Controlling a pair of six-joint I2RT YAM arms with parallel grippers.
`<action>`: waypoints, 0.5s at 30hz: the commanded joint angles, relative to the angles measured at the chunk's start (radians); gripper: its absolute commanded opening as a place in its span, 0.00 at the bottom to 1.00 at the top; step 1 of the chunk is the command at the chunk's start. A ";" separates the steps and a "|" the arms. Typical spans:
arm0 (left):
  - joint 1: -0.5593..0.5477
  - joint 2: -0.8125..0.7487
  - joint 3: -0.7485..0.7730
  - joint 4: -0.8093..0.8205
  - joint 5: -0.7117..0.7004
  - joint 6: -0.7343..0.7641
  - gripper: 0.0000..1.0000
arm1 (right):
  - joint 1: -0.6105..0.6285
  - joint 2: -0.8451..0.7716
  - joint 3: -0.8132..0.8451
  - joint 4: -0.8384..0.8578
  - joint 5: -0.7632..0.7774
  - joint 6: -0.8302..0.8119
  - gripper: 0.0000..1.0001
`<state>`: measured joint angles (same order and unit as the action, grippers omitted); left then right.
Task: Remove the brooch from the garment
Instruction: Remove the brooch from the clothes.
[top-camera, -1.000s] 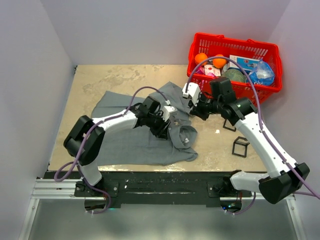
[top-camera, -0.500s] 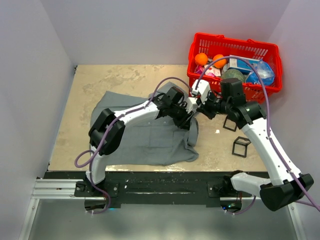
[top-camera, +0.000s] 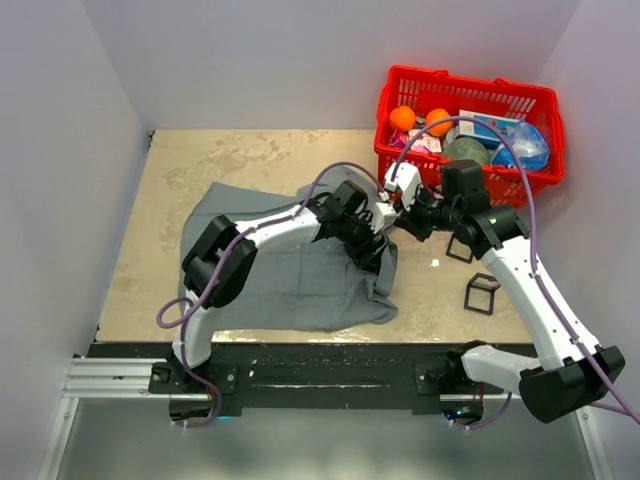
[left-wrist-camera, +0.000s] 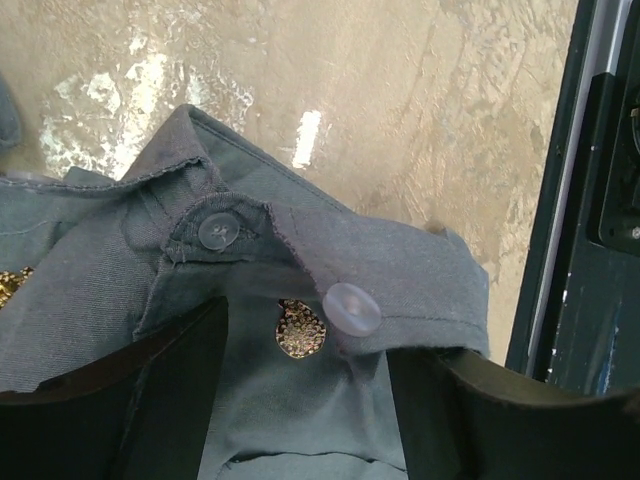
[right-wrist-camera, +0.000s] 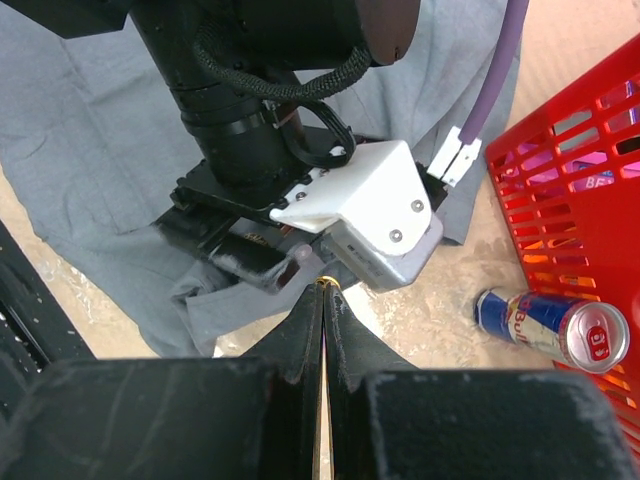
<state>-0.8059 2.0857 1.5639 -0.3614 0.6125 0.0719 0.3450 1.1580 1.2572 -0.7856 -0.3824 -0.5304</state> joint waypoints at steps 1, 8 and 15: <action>-0.038 -0.061 -0.005 0.015 -0.035 0.011 0.81 | -0.014 -0.027 -0.001 0.025 0.008 0.020 0.00; -0.121 -0.017 0.104 0.066 -0.184 0.020 0.83 | -0.043 -0.023 0.016 0.017 0.028 0.018 0.00; -0.121 0.082 0.210 -0.008 -0.247 0.052 0.84 | -0.072 -0.024 0.036 -0.014 0.007 0.018 0.00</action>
<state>-0.9459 2.1822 1.7771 -0.3614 0.4076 0.0895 0.2787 1.1580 1.2602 -0.7956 -0.3748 -0.5301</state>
